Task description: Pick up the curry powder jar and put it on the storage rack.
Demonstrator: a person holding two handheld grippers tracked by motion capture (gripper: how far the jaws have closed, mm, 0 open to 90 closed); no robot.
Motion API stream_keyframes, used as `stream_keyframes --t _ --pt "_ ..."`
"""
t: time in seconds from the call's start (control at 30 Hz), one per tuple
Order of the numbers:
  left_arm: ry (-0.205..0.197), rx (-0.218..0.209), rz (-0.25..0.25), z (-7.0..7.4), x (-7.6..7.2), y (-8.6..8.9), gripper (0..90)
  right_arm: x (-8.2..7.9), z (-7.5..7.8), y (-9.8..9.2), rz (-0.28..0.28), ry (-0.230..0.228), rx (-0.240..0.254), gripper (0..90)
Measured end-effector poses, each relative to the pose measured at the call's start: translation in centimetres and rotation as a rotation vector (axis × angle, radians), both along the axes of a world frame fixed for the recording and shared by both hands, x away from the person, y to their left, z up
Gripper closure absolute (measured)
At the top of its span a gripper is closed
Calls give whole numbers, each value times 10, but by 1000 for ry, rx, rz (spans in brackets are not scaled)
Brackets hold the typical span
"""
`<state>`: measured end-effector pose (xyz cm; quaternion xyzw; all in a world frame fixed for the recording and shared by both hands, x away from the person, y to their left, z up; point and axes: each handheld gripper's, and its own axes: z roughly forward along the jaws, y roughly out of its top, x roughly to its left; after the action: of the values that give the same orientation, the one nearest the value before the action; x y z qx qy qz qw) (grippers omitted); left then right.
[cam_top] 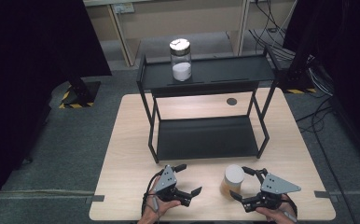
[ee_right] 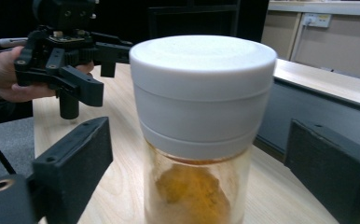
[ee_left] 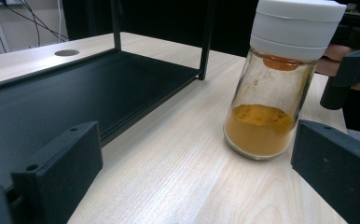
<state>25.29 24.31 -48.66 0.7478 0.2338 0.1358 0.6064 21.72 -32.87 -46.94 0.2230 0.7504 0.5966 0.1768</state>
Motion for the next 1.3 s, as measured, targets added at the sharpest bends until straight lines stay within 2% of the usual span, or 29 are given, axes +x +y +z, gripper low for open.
stream_keyframes --t 0.13,0.3,0.8,1.1,1.23,1.3 --pt "0 0 -1 0 0 0 13 1 2 4 5 -6 -3 115" --pt "2 -1 -1 0 0 0 13 3 4 11 -3 -6 -23 182" --pt "6 2 -4 -1 1 -1 13 6 3 15 -10 -5 -35 337" --pt "6 4 -3 -1 1 0 13 4 2 15 -15 -9 -25 350" --pt "8 7 -8 -1 2 0 13 2 6 17 -14 -18 -45 352" --pt "7 7 -8 -1 2 0 13 2 6 15 -9 -7 -32 353"
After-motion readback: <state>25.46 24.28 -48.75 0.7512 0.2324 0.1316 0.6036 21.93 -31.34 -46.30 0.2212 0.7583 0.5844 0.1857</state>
